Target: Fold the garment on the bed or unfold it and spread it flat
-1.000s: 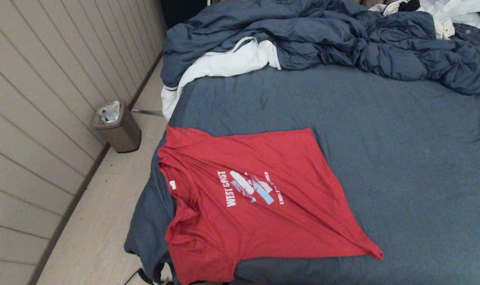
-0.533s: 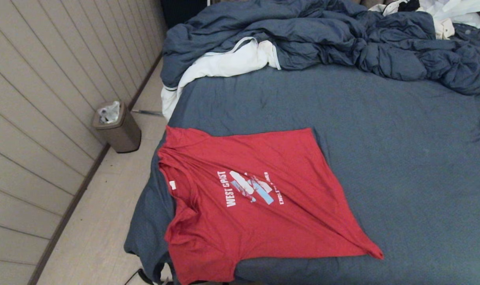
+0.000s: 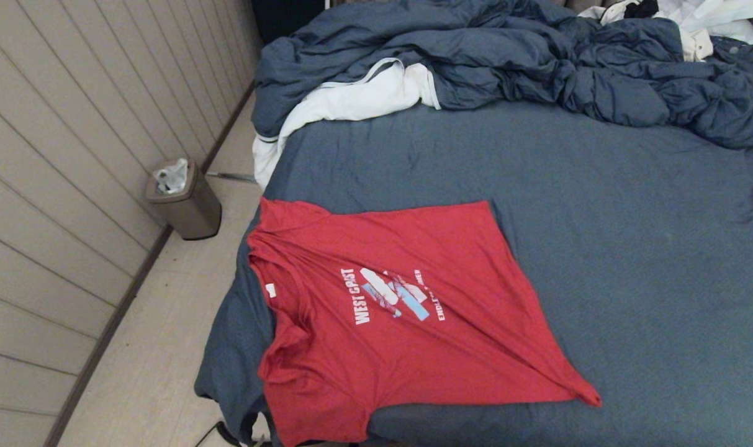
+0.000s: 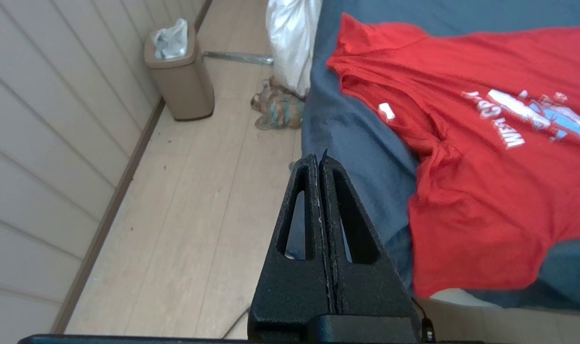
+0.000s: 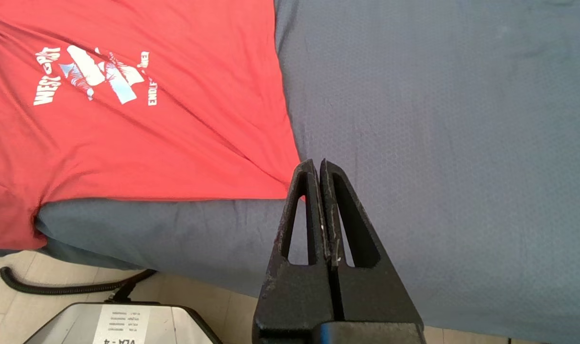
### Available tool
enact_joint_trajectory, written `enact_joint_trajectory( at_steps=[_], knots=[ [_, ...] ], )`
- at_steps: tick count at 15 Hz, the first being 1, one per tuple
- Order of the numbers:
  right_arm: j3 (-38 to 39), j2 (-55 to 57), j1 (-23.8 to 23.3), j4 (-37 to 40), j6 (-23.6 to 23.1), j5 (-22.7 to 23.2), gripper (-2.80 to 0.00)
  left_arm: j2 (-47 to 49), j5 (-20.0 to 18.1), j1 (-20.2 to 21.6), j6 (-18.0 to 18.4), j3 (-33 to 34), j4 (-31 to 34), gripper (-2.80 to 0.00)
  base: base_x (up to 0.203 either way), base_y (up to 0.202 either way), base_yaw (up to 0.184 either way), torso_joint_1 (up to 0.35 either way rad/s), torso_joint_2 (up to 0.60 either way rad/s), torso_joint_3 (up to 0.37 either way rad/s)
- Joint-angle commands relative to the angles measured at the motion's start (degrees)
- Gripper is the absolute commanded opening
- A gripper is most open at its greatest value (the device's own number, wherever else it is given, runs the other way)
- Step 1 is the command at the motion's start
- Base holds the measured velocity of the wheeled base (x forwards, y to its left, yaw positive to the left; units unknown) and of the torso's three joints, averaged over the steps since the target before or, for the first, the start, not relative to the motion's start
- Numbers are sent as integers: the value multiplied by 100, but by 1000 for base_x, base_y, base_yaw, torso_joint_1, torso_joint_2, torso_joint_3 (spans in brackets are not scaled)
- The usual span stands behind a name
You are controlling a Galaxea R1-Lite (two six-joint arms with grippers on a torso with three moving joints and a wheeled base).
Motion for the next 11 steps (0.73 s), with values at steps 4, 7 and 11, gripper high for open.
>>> enact_joint_trajectory(
  at_steps=[4, 7, 11],
  knots=[
    [0, 22, 0, 2, 9, 4, -280, 26, -6, -5, -17, 0, -38, -280, 0, 0, 0, 0, 0, 0],
    [0, 22, 0, 2, 9, 4, -280, 26, -6, -5, -32, 0, -38, -280, 0, 0, 0, 0, 0, 0],
    [0, 22, 0, 2, 9, 4, -280, 26, -6, -5, -32, 0, -38, -280, 0, 0, 0, 0, 0, 0]
  ],
)
